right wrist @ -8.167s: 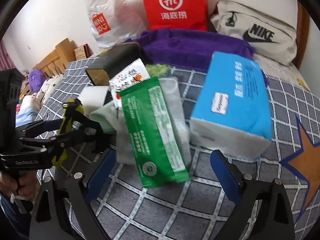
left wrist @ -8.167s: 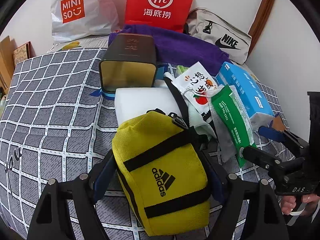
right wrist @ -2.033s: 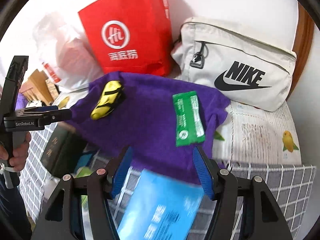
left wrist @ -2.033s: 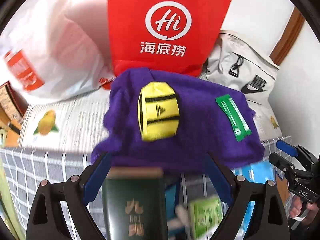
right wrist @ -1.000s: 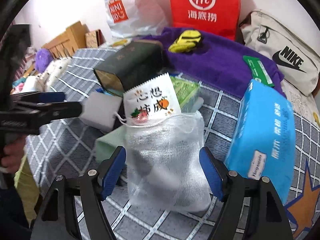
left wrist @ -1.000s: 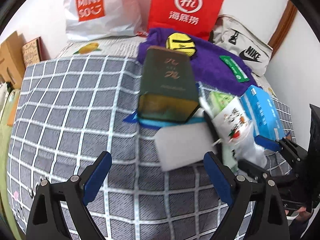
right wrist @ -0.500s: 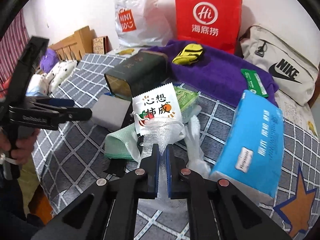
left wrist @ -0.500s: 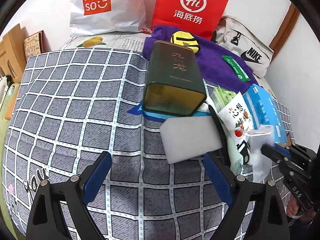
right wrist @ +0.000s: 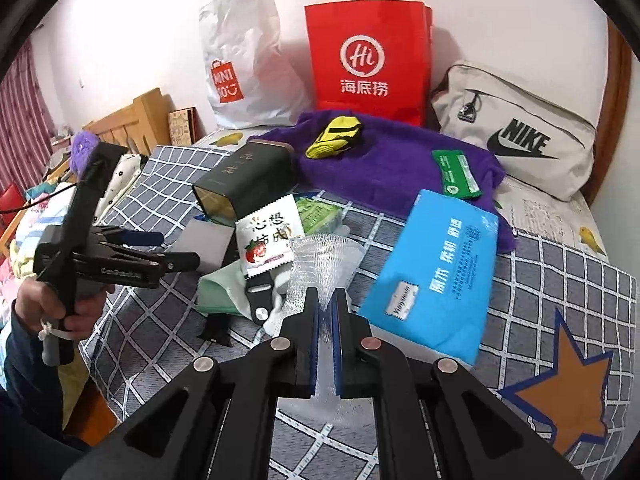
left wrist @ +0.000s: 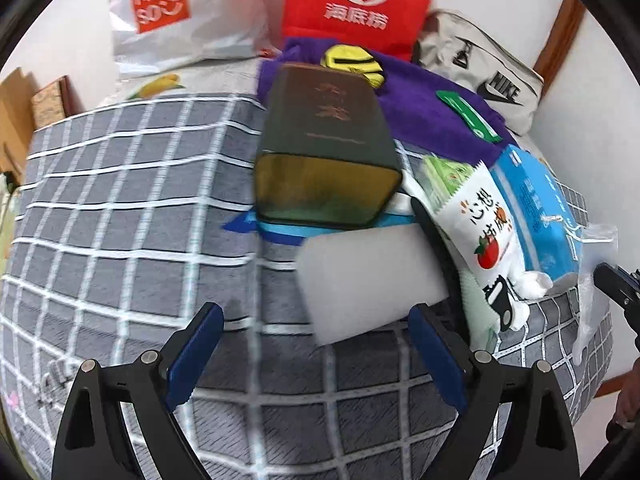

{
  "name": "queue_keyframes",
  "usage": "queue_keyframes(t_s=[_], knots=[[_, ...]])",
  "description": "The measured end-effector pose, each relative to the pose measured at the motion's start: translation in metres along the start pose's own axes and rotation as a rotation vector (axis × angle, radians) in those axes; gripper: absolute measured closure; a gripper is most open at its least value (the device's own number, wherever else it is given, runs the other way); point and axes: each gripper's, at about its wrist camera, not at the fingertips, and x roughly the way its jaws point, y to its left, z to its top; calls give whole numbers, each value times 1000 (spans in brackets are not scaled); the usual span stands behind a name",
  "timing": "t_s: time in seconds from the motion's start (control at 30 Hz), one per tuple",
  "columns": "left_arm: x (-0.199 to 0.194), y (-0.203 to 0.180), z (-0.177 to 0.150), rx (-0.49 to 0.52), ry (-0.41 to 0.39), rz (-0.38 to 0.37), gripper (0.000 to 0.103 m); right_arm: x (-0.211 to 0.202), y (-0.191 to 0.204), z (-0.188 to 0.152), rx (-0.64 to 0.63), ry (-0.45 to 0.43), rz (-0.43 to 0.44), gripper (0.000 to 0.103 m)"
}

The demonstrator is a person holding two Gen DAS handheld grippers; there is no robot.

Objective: Organize soft objects
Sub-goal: 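Grasp the white mesh drawstring bag with the right gripper while the left gripper approaches the white sponge, then grasp the white sponge block with the left gripper while the right gripper holds the mesh bag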

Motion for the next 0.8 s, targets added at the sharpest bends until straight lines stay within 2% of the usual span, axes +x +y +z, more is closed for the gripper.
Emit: queue_keyframes(t_s=[0.23,0.47,0.6,0.77,0.8], knots=[[5,-22,4,47,1,34,9,5,-9,-3,23,14,7,97],[9,-38,10,42,31,52,9,11,-12,-6,34,21,40,97],[16,-50,11,70,53,88,9,11,-12,-7,35,21,56,96],[17,-55,11,90,48,105,9,8,-14,-10,46,15,66,96],[17,-55,12,93,23,106,9,8,-15,-10,50,16,66,96]])
